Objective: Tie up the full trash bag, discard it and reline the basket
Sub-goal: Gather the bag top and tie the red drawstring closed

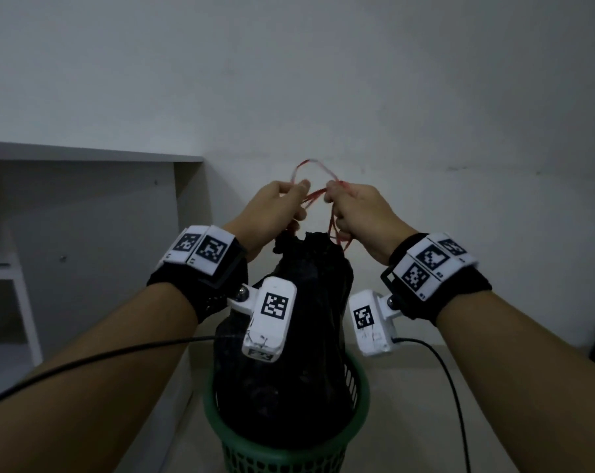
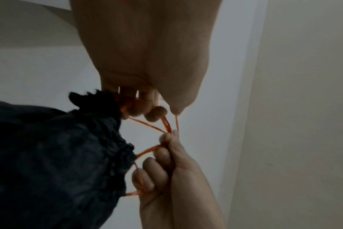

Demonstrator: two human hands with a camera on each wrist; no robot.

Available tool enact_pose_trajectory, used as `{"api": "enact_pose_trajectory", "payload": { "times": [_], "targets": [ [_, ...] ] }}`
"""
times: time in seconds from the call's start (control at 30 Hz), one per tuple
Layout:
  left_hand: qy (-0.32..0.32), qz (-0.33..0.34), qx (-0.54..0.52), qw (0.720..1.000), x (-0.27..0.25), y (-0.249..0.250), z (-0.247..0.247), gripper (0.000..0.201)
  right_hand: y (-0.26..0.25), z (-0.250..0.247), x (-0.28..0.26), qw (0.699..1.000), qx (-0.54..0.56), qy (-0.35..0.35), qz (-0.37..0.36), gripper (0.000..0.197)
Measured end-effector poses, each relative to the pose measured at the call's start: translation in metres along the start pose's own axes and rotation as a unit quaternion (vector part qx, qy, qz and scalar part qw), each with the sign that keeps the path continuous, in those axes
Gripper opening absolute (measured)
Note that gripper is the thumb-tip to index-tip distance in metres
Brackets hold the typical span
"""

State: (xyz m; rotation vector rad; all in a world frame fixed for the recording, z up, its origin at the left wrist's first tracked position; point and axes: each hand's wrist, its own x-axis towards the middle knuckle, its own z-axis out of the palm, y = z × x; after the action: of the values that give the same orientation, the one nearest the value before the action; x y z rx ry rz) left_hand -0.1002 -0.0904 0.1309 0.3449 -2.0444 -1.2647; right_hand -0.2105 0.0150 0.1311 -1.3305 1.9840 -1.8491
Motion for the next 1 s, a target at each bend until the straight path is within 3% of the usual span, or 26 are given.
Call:
{"api": "enact_pose_trajectory", "payload": {
  "times": [0.13, 0.2, 0.27, 0.33, 0.5, 0.73, 0.87, 1.0],
  "targets": [
    [-0.067, 0.002, 0.011, 0.998, -0.011, -0.018, 0.007, 0.035, -0.006, 0.0, 0.006, 0.997, 0.032, 0.071, 0.028, 0.031],
    [-0.039, 0.0, -0.036, 0.999, -0.013, -0.025, 0.012, 0.032, -0.009, 0.002, 0.005, 0.996, 0.011, 0.081, 0.036, 0.032],
    [0.035, -0.019, -0.075, 0.996, -0.011, -0.027, 0.016, 0.03, -0.009, 0.003, 0.002, 0.995, 0.004, 0.076, 0.057, 0.029],
    [0.082, -0.052, -0.099, 0.99, -0.009, -0.026, 0.017, 0.027, -0.007, 0.001, -0.003, 0.995, 0.015, 0.04, 0.095, 0.029],
    [0.102, -0.092, -0.103, 0.985, -0.005, -0.031, 0.016, 0.033, 0.009, -0.005, -0.021, 0.977, 0.096, -0.1, 0.165, 0.012],
    [0.097, -0.127, -0.124, 0.979, -0.006, -0.031, 0.015, 0.025, 0.03, -0.005, -0.039, 0.977, 0.12, -0.155, 0.083, 0.024],
    [0.088, -0.102, -0.076, 0.988, -0.01, -0.029, 0.016, 0.029, 0.023, -0.001, -0.035, 0.992, 0.089, -0.082, 0.025, 0.023],
    [0.078, -0.083, -0.037, 0.993, -0.011, -0.03, 0.017, 0.032, 0.021, 0.006, -0.029, 0.993, 0.114, -0.038, 0.016, 0.021]
  ]
}}
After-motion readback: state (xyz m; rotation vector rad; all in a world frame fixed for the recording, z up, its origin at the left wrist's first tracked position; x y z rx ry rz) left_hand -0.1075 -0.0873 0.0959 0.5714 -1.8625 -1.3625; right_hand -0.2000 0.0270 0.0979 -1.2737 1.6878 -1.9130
